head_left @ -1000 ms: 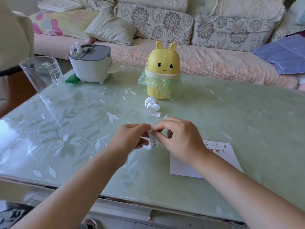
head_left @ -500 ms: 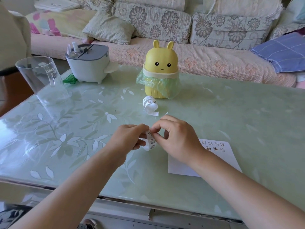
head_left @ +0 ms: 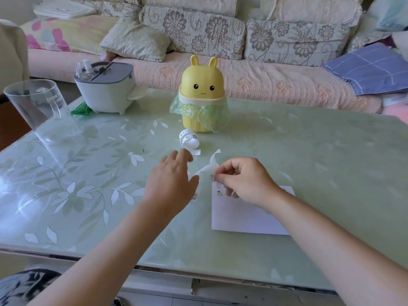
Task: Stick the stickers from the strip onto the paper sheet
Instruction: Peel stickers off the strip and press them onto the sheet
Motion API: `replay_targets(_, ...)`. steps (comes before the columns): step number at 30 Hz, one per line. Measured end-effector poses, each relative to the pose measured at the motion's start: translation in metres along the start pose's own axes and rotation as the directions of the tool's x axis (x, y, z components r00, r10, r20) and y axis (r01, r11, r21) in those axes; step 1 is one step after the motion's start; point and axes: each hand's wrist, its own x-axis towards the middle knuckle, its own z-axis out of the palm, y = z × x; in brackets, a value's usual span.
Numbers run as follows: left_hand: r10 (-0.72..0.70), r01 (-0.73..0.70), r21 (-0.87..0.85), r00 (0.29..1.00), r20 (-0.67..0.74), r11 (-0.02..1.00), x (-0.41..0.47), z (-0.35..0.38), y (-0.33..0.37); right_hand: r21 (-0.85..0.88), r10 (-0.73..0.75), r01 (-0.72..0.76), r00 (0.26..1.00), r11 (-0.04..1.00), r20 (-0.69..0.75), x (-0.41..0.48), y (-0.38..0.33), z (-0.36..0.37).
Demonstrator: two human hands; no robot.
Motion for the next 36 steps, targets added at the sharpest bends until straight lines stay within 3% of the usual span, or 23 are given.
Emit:
replay_targets(4, 0.371, -0.372, 0.035, 0.928, 0.014, 0.928, 0.003, 0.012, 0.007, -0.022, 0.137, -0.136, 0.99, 0.99, 0.038, -0.004, 0.011, -0.014)
replay_targets(7, 0.479, -0.491, 0.084, 0.868, 0.128, 0.867, 0.0, 0.023, 0.013, -0.049, 0.177, -0.177, 0.984, 0.983, 0.006, -0.006, 0.019, -0.021)
replay_targets(12, 0.41, -0.459, 0.239, 0.883, 0.231, 0.856, -0.003, 0.03, 0.038, -0.046, 0.212, -0.215, 0.975, 0.976, -0.06, -0.007, 0.03, -0.051)
replay_targets(15, 0.442, -0.485, 0.16, 0.864, 0.239, 0.86, -0.002, 0.037, 0.064, -0.032, 0.238, -0.243, 0.965, 0.97, -0.112, -0.013, 0.043, -0.076)
replay_targets(19, 0.446, -0.472, -0.025, 0.814, 0.372, 0.881, -0.005, 0.058, 0.094, -0.029, 0.273, -0.281, 0.947, 0.959, -0.172, -0.022, 0.063, -0.105)
replay_targets(23, 0.468, -0.489, -0.074, 0.766, 0.44, 0.869, -0.008, 0.08, 0.108, -0.039, 0.278, -0.291, 0.94, 0.956, -0.198, -0.027, 0.075, -0.126)
replay_targets(36, 0.531, -0.567, 0.032, 0.788, 0.312, 0.823, -0.011, 0.103, 0.112, -0.176, 0.263, -0.285, 0.955, 0.942, -0.137, -0.026, 0.097, -0.145)
